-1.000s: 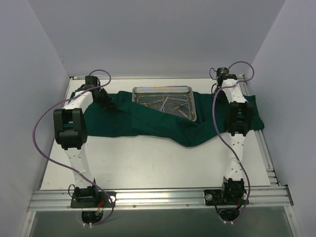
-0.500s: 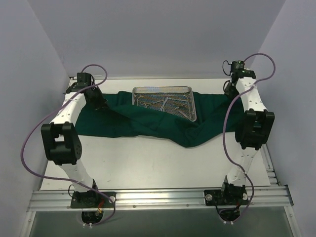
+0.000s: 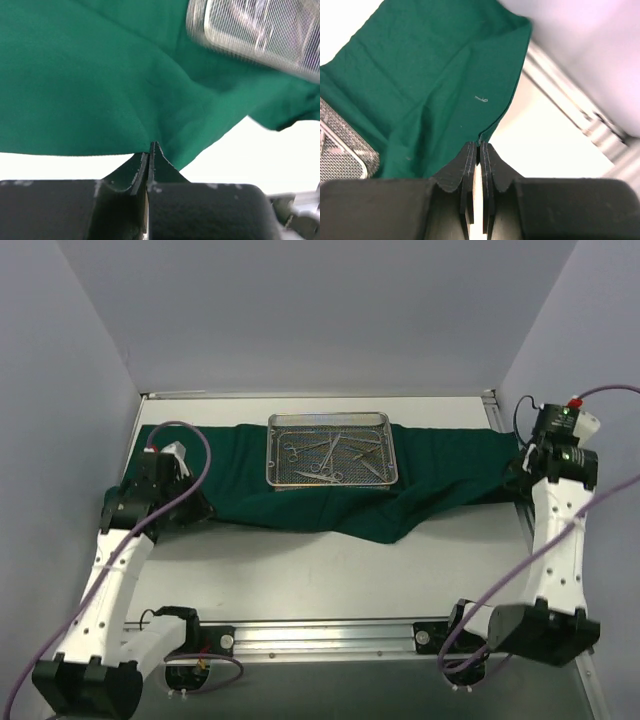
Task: Open and lay out the surgical kit
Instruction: Open the surgical kit at the center of the board, then smooth out the surgical kit at the center of the board.
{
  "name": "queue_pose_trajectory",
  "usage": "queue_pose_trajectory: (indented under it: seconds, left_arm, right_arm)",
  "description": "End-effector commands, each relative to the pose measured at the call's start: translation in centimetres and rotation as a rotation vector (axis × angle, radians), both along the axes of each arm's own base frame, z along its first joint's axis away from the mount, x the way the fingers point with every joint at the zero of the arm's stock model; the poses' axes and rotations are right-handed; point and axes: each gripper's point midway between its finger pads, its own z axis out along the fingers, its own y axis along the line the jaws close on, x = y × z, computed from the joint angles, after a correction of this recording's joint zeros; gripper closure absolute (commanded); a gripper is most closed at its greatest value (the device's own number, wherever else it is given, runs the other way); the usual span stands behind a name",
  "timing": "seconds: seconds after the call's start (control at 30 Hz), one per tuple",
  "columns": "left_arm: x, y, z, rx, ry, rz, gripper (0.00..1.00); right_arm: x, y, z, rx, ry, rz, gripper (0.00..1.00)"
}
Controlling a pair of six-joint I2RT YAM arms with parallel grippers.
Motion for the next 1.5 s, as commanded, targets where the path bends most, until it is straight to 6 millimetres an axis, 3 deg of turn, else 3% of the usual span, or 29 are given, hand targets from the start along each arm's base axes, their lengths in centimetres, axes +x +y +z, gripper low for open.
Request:
queue_pose_trajectory:
  seconds: [0.0, 0.03, 0.1, 0.13, 0.2, 0.27, 0.4, 0.43, 0.47, 0.53, 0.6, 0.7, 0.8, 0.83, 0.9, 0.93, 0.97, 1.0, 1.03, 1.07, 1.1, 1.13, 1.17, 1.2, 1.23, 1.3, 1.33, 1.4, 1.47]
  left_arm:
    - [-5.0, -0.1, -1.6, 0.010, 0.055, 0.018, 0.98]
    - [-6.0, 0.2, -0.8, 0.018, 0.009, 0.038, 0.98]
    - [-6.9, 0.3, 0.8, 0.024, -0.067, 0.042, 0.97]
    - [-7.8, 1.1, 1.8, 0.039, -0.102, 0.081, 0.89]
    - [-9.0, 2.7, 1.6, 0.076, -0.098, 0.178, 0.82]
    - [-10.0, 2.7, 1.8, 0.043, -0.140, 0.182, 0.73]
    - [-11.3, 2.3, 0.9, -0.003, -0.149, 0.187, 0.60]
    - [-11.6, 2.4, 1.3, -0.006, -0.166, 0.190, 0.53]
    - [-11.7, 2.7, 1.5, 0.002, -0.172, 0.198, 0.30]
    - [-12.1, 3.1, 2.0, 0.020, -0.179, 0.202, 0.20]
    - [-11.4, 2.4, 2.5, 0.017, -0.204, 0.147, 0.16]
    - [-9.6, 1.4, 3.1, 0.024, -0.198, 0.091, 0.15]
    - [-7.7, -0.1, 3.7, 0.024, -0.183, -0.009, 0.13]
    - [-6.6, -0.4, 3.7, 0.033, -0.156, -0.017, 0.09]
    - [-5.4, -0.5, 3.9, 0.058, -0.130, -0.031, 0.02]
    - [-4.2, -0.8, 3.0, 0.082, -0.077, -0.048, 0.06]
    - [-3.1, -1.0, 4.3, 0.089, -0.094, -0.063, 0.06]
    - [-2.4, -0.9, 4.1, 0.122, -0.066, -0.084, 0.06]
    - [-0.9, -1.0, 2.7, 0.153, 0.011, -0.101, 0.06]
    - [0.6, -0.9, 4.3, 0.172, -0.011, -0.099, 0.06]
    - [1.2, -0.2, 3.8, 0.229, 0.040, -0.101, 0.06]
    - [3.0, 0.0, 1.9, 0.251, 0.129, -0.110, 0.06]
    - [4.4, 0.2, 2.7, 0.249, 0.129, -0.114, 0.06]
    - [5.3, 0.1, 2.1, 0.230, 0.162, -0.137, 0.06]
    - [7.1, 1.0, -0.1, 0.215, 0.246, -0.119, 0.06]
    - [9.7, 1.4, -0.2, 0.202, 0.251, -0.127, 0.06]
    - [11.0, 2.1, -2.5, 0.215, 0.315, -0.117, 0.06]
    - [13.3, 2.8, -4.2, 0.240, 0.381, -0.109, 0.06]
    - [14.0, 3.8, -5.4, 0.280, 0.429, -0.085, 0.06]
  right_arm:
    - [-6.6, 0.1, 0.6, -0.075, 0.056, -0.046, 1.00]
    - [-8.1, 0.2, 1.6, -0.094, 0.014, -0.057, 1.00]
    - [-10.3, 0.5, 1.1, -0.097, 0.033, -0.088, 1.00]
    - [-11.9, 0.6, 1.9, -0.114, -0.009, -0.112, 1.00]
    - [-13.2, 1.3, 2.0, -0.115, -0.062, -0.111, 0.90]
    - [-15.0, 1.5, 3.2, -0.144, -0.142, -0.144, 0.86]
    - [-16.2, 1.4, 3.5, -0.166, -0.139, -0.177, 0.80]
    - [-16.1, 1.3, 4.2, -0.173, -0.153, -0.190, 0.73]
    - [-16.6, 1.0, 4.5, -0.196, -0.132, -0.203, 0.67]
    - [-15.9, 1.4, 5.2, -0.194, -0.117, -0.177, 0.55]
    - [-14.0, 2.8, 4.8, -0.137, -0.106, -0.067, 0.52]
    - [-9.6, 5.8, 2.2, 0.021, -0.085, 0.083, 0.51]
    - [-5.1, 7.1, -0.5, 0.110, -0.071, 0.145, 0.45]
    - [-3.5, 7.3, -2.0, 0.118, -0.020, 0.163, 0.39]
    - [-0.4, 7.1, -2.2, 0.092, -0.017, 0.201, 0.35]
    - [1.4, 6.9, -4.2, 0.098, 0.058, 0.212, 0.32]
    - [2.7, 6.9, -4.7, 0.094, 0.079, 0.224, 0.29]
    - [4.6, 6.7, -3.9, 0.080, 0.070, 0.241, 0.28]
    - [6.2, 6.5, -6.6, 0.089, 0.160, 0.240, 0.23]
    - [7.1, 6.5, -7.4, 0.094, 0.196, 0.249, 0.22]
    - [9.2, 6.4, -6.4, 0.085, 0.172, 0.261, 0.20]
    - [10.6, 6.3, -9.0, 0.094, 0.245, 0.275, 0.18]
    - [11.4, 6.2, -9.5, 0.094, 0.263, 0.280, 0.17]
    - [12.5, 6.1, -9.9, 0.091, 0.268, 0.289, 0.16]
    - [14.5, 5.9, -11.0, 0.089, 0.279, 0.302, 0.15]
    - [15.9, 5.4, -11.9, 0.078, 0.307, 0.308, 0.14]
    - [17.4, 5.3, -12.9, 0.069, 0.318, 0.324, 0.14]
    - [18.0, 4.7, -14.2, 0.066, 0.356, 0.322, 0.14]
    - [18.4, 4.4, -16.1, 0.074, 0.396, 0.332, 0.14]
